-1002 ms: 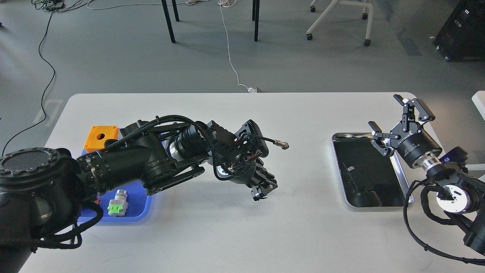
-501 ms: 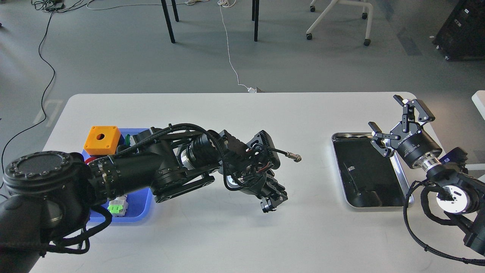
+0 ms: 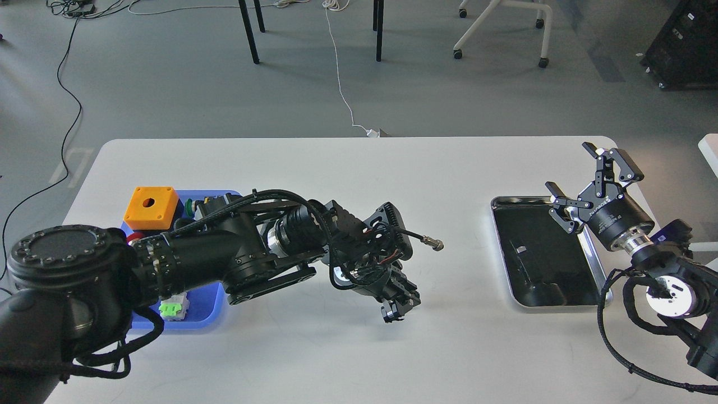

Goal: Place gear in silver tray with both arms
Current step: 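Release the gear on the table and withdraw the left arm, then reach the right gripper toward the black gear on the table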

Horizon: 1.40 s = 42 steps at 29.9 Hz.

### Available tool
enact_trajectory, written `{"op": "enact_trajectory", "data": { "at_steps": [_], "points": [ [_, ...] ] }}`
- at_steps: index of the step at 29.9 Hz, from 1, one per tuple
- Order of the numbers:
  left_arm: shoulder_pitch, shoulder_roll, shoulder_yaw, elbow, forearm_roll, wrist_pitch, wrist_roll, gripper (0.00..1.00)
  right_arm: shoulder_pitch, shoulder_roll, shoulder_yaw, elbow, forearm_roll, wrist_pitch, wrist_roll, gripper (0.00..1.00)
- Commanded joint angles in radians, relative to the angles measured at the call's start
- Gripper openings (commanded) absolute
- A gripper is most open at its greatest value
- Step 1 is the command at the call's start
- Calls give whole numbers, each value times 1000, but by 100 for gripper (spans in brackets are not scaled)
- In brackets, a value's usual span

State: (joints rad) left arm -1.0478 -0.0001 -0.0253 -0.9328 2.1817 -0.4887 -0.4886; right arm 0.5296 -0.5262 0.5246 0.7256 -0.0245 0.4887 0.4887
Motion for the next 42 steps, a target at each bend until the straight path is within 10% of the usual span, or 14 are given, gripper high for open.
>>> {"op": "enact_trajectory", "data": {
  "at_steps": [1, 9, 23, 33, 42],
  "points": [
    [0, 0, -1, 0, 0, 0, 0, 32, 0, 0, 0, 0, 0, 0, 0, 99],
    [-14, 23, -15, -18, 0, 0, 0, 78, 0, 2, 0, 2, 0, 0, 0, 99],
    [11, 362, -275, -239, -572, 0, 0, 92, 1, 2, -1, 8, -2, 0, 0, 99],
    [320, 543, -502, -322, -1382, 234, 0, 96, 10, 14, -6, 18, -2, 0, 0, 99],
    [659, 503, -889, -344, -1593, 245, 0, 98, 27, -1, -14, 80, -58, 0, 0, 99]
  ]
}}
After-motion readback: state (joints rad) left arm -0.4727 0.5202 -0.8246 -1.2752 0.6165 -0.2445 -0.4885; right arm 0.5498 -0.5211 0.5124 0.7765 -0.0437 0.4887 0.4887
